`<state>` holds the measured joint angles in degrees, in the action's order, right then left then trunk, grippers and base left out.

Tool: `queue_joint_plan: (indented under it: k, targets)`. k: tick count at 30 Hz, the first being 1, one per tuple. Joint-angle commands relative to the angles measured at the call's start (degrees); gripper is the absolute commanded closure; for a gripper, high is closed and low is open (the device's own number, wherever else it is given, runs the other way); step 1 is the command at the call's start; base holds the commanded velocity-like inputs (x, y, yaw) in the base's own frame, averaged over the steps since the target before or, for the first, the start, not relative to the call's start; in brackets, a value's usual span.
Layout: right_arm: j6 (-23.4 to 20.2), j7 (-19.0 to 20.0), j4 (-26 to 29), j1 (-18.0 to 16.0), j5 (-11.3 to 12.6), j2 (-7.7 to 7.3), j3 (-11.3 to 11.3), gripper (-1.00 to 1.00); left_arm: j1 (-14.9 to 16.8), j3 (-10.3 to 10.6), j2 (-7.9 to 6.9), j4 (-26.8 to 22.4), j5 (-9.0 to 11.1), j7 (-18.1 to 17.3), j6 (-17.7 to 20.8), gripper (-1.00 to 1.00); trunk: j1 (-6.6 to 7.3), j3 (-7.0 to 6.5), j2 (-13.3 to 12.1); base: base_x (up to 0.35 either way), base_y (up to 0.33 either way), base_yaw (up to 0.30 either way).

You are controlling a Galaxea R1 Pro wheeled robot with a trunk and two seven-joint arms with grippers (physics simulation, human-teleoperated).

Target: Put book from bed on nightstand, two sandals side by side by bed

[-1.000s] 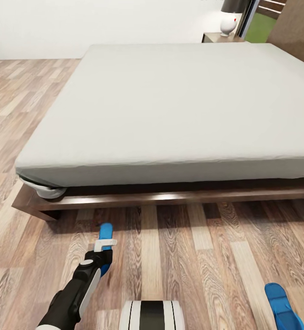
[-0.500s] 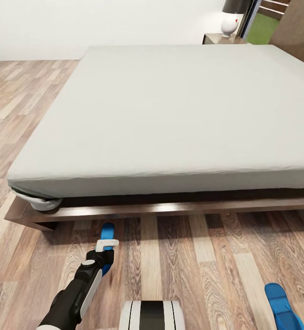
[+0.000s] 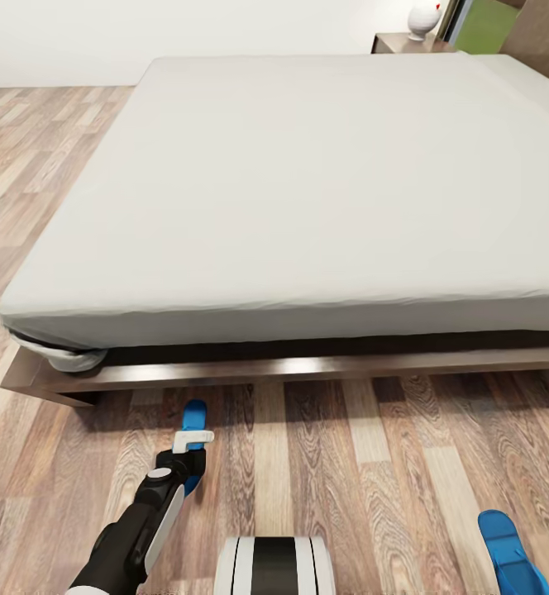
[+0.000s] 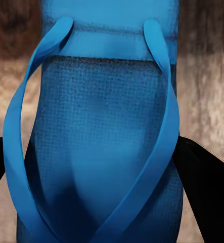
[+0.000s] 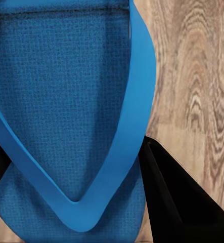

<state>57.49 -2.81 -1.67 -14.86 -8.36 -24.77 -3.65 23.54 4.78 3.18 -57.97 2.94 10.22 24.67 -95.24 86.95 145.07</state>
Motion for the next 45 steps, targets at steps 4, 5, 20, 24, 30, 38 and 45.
queue_joint_plan:
  k: [4, 5, 20, 24, 30, 38, 45]
  targets:
    - [0.25, -0.27, -0.17, -0.08, -0.51, -0.01, -0.39, 1.00, -0.02, 0.14, -0.02, -0.23, 0.23, 0.49, 0.16, 1.00, -0.09, 0.93, 0.07, 0.000, 0.000, 0.000]
    - [0.25, -0.27, -0.17, -0.08, -0.51, -0.01, -0.39, 1.00, -0.04, 0.14, -0.02, -0.32, 0.23, 0.53, 0.14, 1.00, -0.12, 1.15, 0.08, 0.000, 0.000, 0.000]
    - [0.32, -0.27, -0.17, -0.08, -0.51, -0.01, -0.39, 1.00, -0.47, 0.23, -0.07, -0.40, 0.23, 0.60, -3.50, 1.00, -0.50, 4.47, 0.28, 0.000, 0.000, 0.000]
    - [0.33, -0.27, -0.17, -0.08, -0.51, -0.01, -0.39, 1.00, -0.51, 0.23, -0.07, -0.39, 0.23, 0.67, -4.16, 1.00, -0.61, 5.36, 0.34, 0.000, 0.000, 0.000]
    - [0.34, -0.30, -0.17, -0.08, -0.51, -0.01, -0.39, 1.00, -0.59, 0.23, -0.02, -0.36, 0.23, 0.65, -5.58, 1.00, -0.76, 6.69, 0.42, 0.000, 0.000, 0.000]
    - [0.34, -0.28, -0.17, -0.08, -0.51, 0.00, -0.39, 1.00, -0.60, 0.23, -0.02, -0.40, 0.23, 0.54, -6.07, 1.00, -0.84, 7.35, 0.46, 0.000, 0.000, 0.000]
    - [0.34, -0.29, -0.17, -0.08, -0.51, 0.03, -0.39, 1.00, -0.60, 0.23, -0.02, -0.46, 0.23, 0.50, -6.10, 1.00, -1.02, 8.90, 0.55, 0.000, 0.000, 0.000]
